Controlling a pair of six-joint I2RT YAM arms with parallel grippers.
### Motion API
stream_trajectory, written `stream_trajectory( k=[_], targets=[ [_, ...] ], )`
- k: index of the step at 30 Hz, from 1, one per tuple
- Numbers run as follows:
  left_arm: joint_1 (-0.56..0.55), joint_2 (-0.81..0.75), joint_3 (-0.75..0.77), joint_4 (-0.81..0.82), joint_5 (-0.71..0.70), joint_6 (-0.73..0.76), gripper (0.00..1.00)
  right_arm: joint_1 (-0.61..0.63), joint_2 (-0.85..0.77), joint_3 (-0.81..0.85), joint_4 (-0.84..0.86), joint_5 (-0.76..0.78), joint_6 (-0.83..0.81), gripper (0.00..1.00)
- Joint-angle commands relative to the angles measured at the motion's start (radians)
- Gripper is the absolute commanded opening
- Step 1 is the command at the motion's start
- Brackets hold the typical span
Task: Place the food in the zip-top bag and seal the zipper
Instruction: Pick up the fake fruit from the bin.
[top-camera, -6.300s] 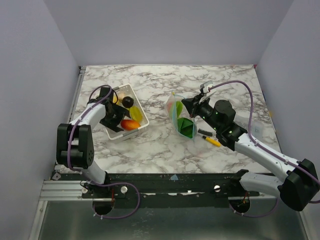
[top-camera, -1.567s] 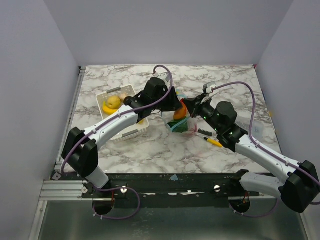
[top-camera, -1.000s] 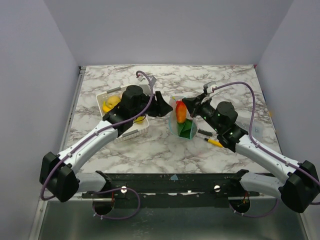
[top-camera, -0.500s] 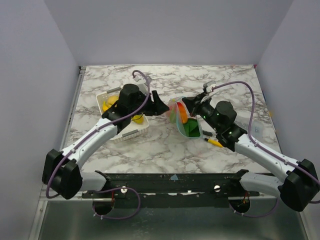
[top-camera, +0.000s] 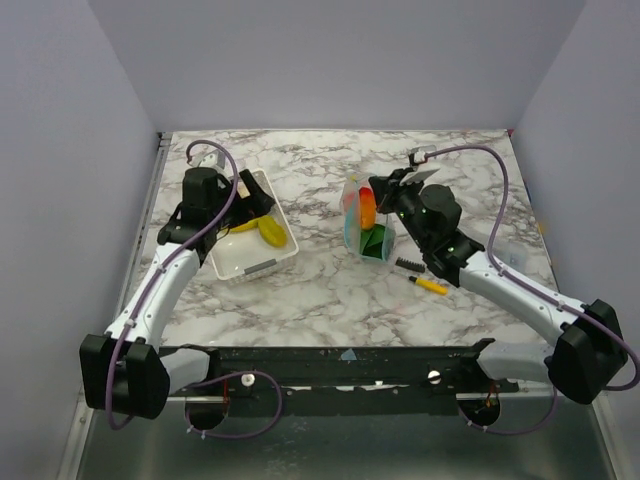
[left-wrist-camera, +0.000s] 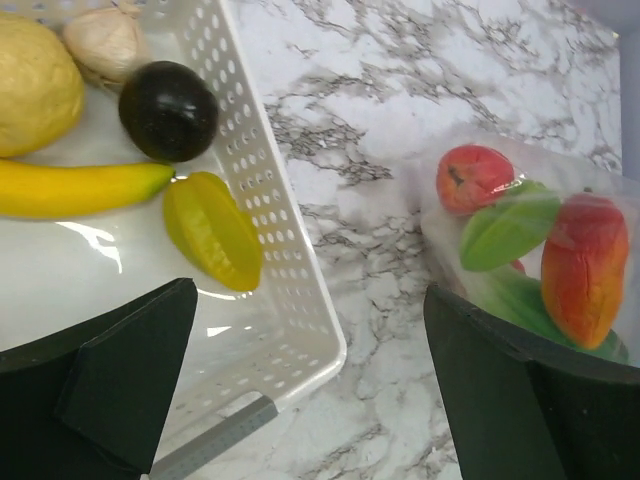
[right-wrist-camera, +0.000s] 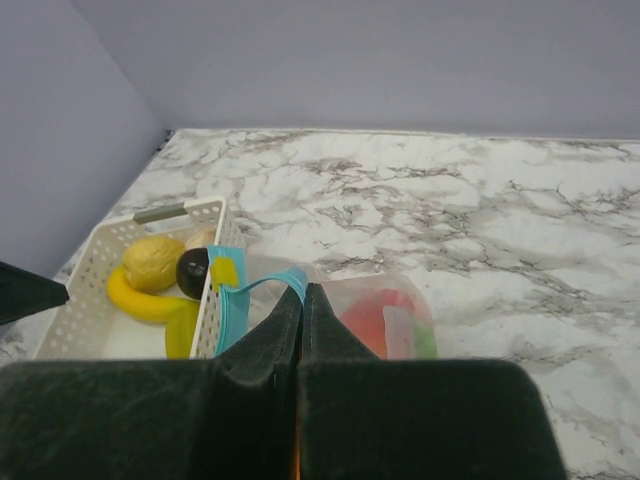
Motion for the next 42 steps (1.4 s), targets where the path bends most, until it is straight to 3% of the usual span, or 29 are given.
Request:
stream_trajectory(
  k=[1,3,4,6,17,25,27,35,42],
  targets=[
    [0.051,0.045,0.012,-0.016,0.034,0.008,0.99,0.004,0.047,0.006,0.028,-0.003,0.006,0.01],
    [0.051,0.104,0.066,-0.077,0.037,0.035,0.95,0.004,0.06,-0.003,0.033,-0.013,0.012,0.01],
    [0.05,0.141,0.088,-0.1,0.042,0.057,0.84,0.004,0.059,-0.011,0.039,-0.023,0.013,0.01],
    [0.049,0.195,0.111,-0.14,0.006,0.058,0.72,0.004,0.056,-0.028,0.053,-0.035,0.006,0.01],
    [0.046,0.385,0.017,0.071,-0.006,-0.148,0.76,0.003,0.008,-0.097,0.09,-0.013,-0.013,0.0],
    [0.024,0.504,0.053,0.074,-0.041,-0.158,0.76,0.004,-0.009,-0.101,0.09,-0.026,-0.026,0.01],
    [0.014,0.524,0.072,0.052,-0.05,-0.144,0.71,0.004,-0.012,-0.1,0.091,-0.04,-0.028,0.01],
    [0.007,0.526,0.099,0.005,-0.057,-0.081,0.39,0.004,-0.024,-0.107,0.102,-0.101,-0.046,0.01],
    [0.007,0.408,0.083,-0.048,-0.076,-0.046,0.32,0.004,-0.032,-0.113,0.102,-0.098,-0.048,0.01]
  ],
)
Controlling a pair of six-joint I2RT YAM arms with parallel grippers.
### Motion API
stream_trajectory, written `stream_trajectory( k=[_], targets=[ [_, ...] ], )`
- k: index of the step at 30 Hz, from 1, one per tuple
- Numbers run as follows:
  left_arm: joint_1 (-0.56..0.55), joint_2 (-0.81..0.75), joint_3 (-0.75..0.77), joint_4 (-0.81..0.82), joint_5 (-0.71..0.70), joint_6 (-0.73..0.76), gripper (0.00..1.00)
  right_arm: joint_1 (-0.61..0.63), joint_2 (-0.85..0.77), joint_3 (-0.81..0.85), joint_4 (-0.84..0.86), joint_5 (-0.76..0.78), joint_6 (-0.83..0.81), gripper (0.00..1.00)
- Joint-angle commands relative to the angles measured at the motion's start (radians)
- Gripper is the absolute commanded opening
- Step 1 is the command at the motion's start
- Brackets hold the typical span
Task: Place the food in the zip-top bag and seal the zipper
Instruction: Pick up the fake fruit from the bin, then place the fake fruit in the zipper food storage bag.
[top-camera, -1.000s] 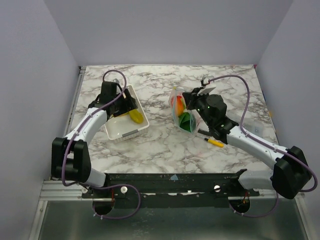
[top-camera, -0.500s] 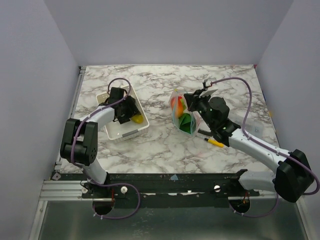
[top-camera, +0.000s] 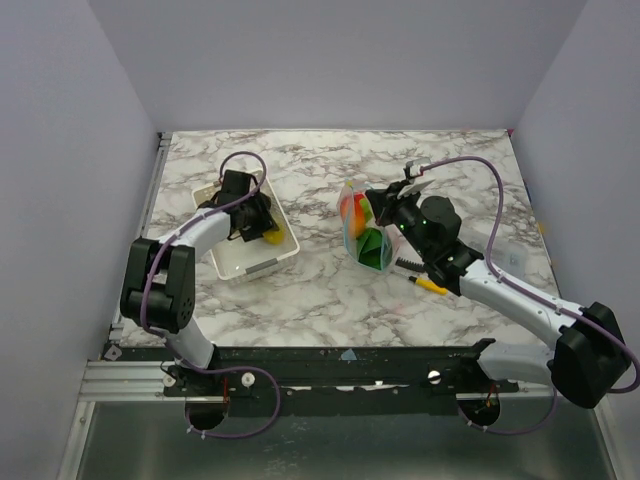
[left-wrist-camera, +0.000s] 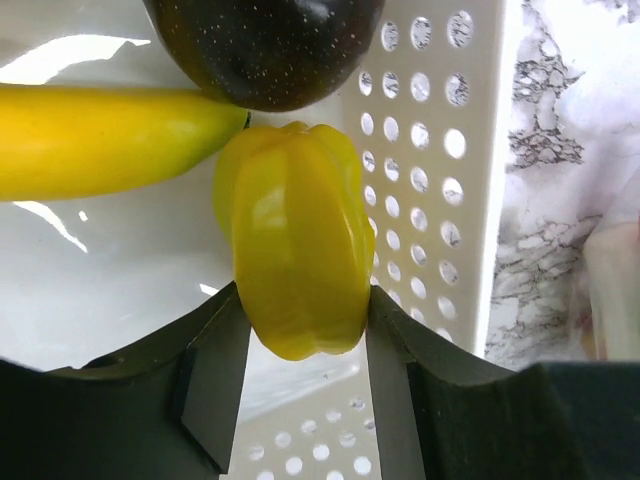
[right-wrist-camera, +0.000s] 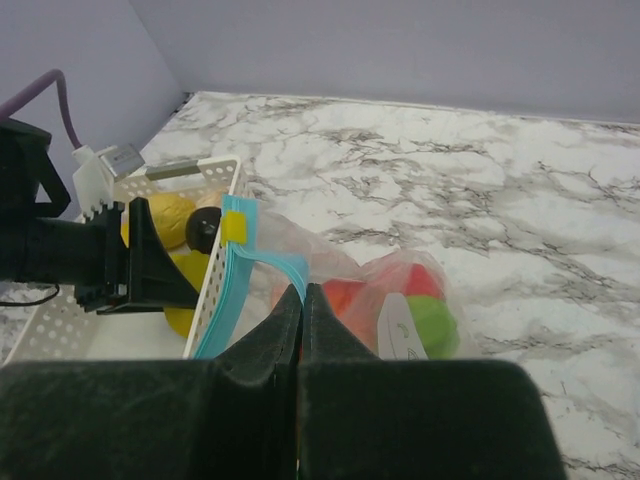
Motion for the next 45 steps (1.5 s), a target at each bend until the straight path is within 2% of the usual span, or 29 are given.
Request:
stream_trajectory(
  k=[1,6,10,14,20,25,28,31,37,45],
  targets=[
    [-0.003,-0.144,0.001,-0.062,-0.044,0.056,0.32,0.003,-0.023,-0.012,0.043,-0.021,-0.014,0.01],
    [-0.004,-0.34,-0.033,-0.099,0.01,0.078,0.29,0.004,-0.028,-0.01,0.04,-0.04,-0.015,0.01],
    [-0.023,-0.482,-0.083,-0.015,0.154,0.026,0.29,0.003,-0.029,-0.01,0.042,-0.048,-0.018,0.01],
    [-0.112,-0.535,-0.079,0.068,0.257,-0.022,0.32,0.003,-0.04,-0.013,0.039,-0.049,-0.017,0.01],
    [-0.326,-0.477,0.005,0.055,0.295,-0.079,0.34,0.004,-0.053,-0.024,0.047,-0.037,-0.019,0.01],
    [-0.419,-0.465,-0.027,0.11,0.323,-0.223,0.33,0.004,-0.058,-0.025,0.045,-0.036,-0.019,0.01],
    [-0.46,-0.47,-0.015,0.107,0.304,-0.236,0.32,0.003,-0.063,-0.026,0.043,-0.033,-0.02,0.01],
    [-0.483,-0.471,0.006,0.102,0.297,-0.237,0.35,0.004,-0.067,-0.027,0.043,-0.036,-0.02,0.01],
    [-0.492,-0.346,0.107,0.063,0.44,-0.287,0.4,0.004,-0.062,-0.026,0.044,-0.043,-0.014,0.01],
    [-0.491,-0.196,0.192,0.012,0.442,-0.307,0.44,0.004,-0.071,-0.028,0.044,-0.045,-0.011,0.01]
  ],
)
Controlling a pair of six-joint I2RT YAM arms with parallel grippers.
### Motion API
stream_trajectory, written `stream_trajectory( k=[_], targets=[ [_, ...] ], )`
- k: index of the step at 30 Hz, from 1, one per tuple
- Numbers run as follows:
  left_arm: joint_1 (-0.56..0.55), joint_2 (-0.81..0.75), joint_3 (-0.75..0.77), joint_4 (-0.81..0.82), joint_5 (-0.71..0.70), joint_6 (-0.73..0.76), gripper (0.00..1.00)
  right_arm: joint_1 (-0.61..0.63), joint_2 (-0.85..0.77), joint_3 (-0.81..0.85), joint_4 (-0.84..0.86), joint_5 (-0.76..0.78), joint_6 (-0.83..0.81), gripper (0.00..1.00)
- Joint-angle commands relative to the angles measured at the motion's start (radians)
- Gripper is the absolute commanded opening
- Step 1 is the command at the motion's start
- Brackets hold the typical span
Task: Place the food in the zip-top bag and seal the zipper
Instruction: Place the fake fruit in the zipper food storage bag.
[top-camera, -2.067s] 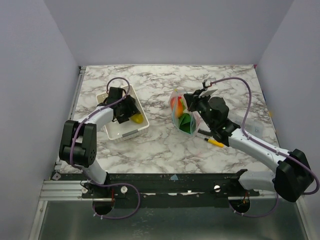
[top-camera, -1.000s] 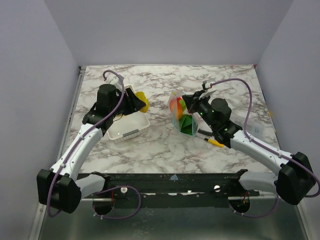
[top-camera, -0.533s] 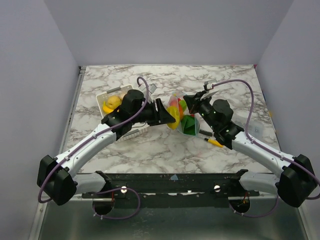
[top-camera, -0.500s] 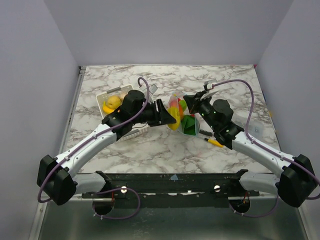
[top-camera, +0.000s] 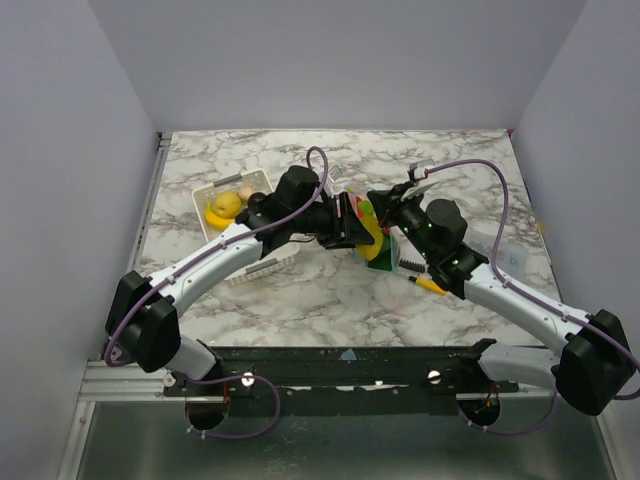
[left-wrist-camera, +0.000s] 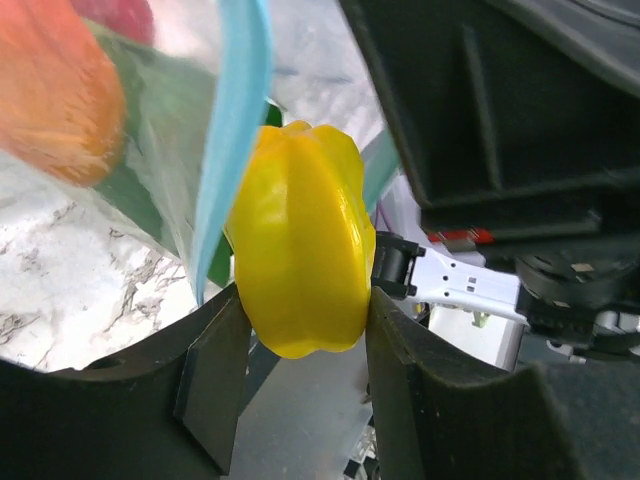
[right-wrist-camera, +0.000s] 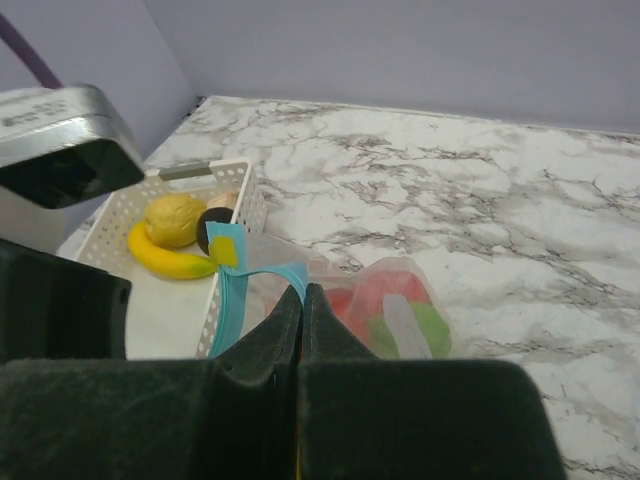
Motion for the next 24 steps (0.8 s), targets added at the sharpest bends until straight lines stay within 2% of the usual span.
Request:
stream_trajectory(
  k=[1,6,12,18,21,24],
  targets=[
    [-0.001,0.067,0.071,-0.051,0.031,-0.03,0.47,0.004,-0.031,-0.009,0.044,-0.012,-0.005,0.01],
    [0.001,0.099,0.117,-0.031,-0.014,-0.039,0.62,0.004,-0.03,-0.009,0.044,-0.004,-0.009,0.01],
    [0.014,0.11,0.149,-0.045,-0.088,-0.033,0.73,0.003,-0.03,-0.012,0.051,-0.007,-0.007,0.01],
    [0.037,0.023,0.087,-0.061,-0.092,0.016,0.73,0.004,-0.037,-0.015,0.052,0.007,-0.01,0.01],
    [0.048,-0.018,0.052,-0.079,-0.079,0.064,0.68,0.004,-0.041,-0.02,0.059,-0.004,-0.006,0.01],
    [0.048,-0.085,0.021,-0.117,-0.135,0.118,0.63,0.004,-0.03,-0.015,0.059,-0.009,-0.003,0.01]
  ],
)
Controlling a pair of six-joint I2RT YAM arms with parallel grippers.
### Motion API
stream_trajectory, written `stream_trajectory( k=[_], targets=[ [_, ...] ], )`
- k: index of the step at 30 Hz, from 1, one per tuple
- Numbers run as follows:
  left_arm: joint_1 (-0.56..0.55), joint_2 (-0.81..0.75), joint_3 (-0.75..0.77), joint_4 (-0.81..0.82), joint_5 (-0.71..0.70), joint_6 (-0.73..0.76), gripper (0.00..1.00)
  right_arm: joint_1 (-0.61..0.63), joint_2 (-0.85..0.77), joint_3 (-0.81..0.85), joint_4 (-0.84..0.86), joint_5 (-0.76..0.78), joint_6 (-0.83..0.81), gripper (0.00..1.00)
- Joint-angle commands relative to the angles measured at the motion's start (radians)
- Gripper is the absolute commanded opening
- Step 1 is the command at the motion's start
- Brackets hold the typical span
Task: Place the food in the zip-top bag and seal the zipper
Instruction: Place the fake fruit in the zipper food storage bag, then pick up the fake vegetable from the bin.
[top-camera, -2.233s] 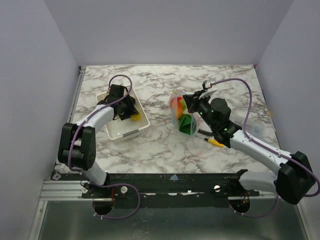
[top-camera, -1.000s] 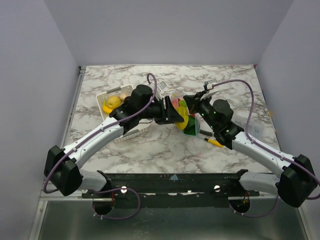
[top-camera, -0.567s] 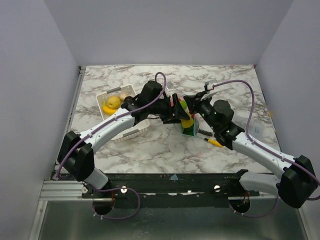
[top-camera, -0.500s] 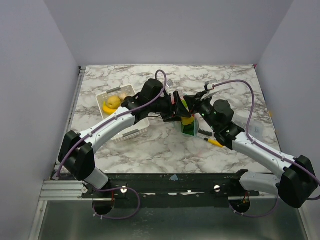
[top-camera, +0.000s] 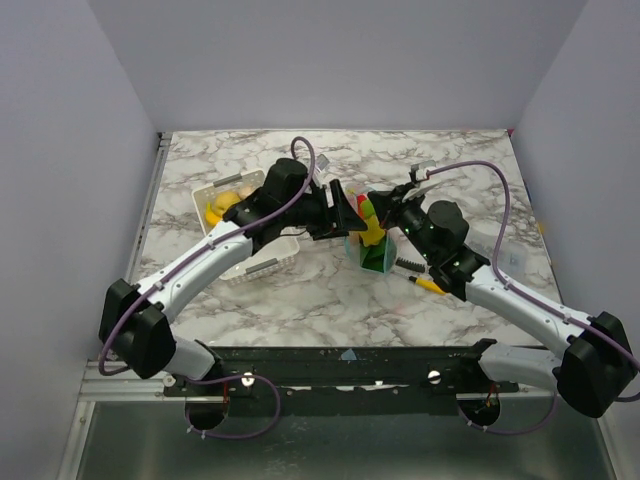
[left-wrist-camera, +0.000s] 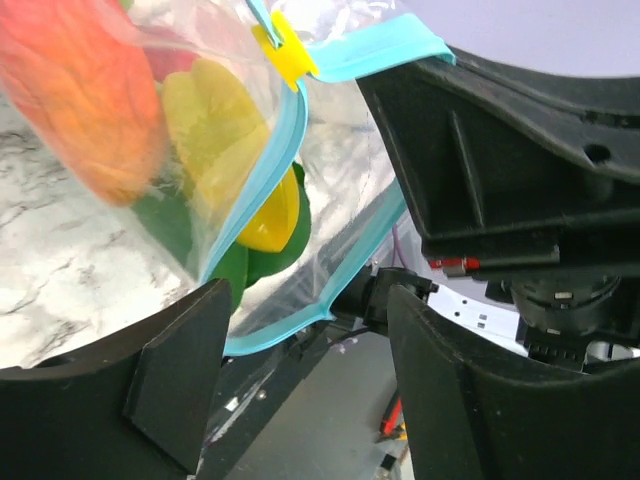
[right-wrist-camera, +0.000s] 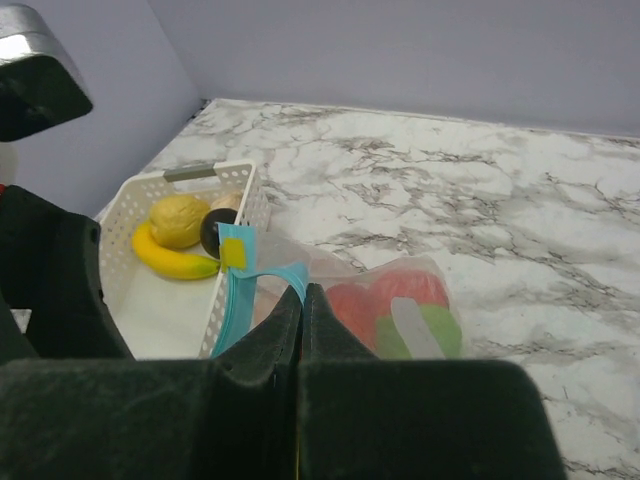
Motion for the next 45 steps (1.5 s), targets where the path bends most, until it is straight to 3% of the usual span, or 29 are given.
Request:
stream_trajectory(
  k=[1,10,15,20,25,31,37,45],
  targets=[
    [0.009,-0.131,-0.056,-0.055,-0.1,0.12,0.63,0.004,-0.011,-0.001,0.047,-0.01,-0.002,0.01],
    [0.096,-0.336,-0.113,-0.184,-0.378,0.43,0.72,0.004,-0.014,-0.002,0.049,-0.014,-0.004,0.01],
    [0.181,-0.376,-0.213,-0.109,-0.614,0.545,0.88,0.004,-0.003,0.004,0.042,-0.023,-0.002,0.0],
    [0.314,-0.287,-0.241,-0.04,-0.644,0.43,0.95,0.004,-0.002,0.001,0.047,-0.021,-0.002,0.01],
    [0.442,-0.125,-0.22,-0.054,-0.623,0.176,0.96,0.004,0.014,0.005,0.045,-0.023,-0.001,0.01],
    [0.547,0.097,-0.149,0.008,-0.5,0.04,0.92,0.003,-0.001,-0.001,0.048,-0.014,-0.004,0.01],
    [0.563,0.243,-0.055,0.093,-0.39,0.007,0.85,0.004,0.01,-0.002,0.056,-0.018,-0.004,0.01],
    [0.561,0.304,-0.054,0.107,-0.429,-0.045,0.84,0.004,0.009,-0.002,0.052,-0.016,-0.007,0.01]
  ],
)
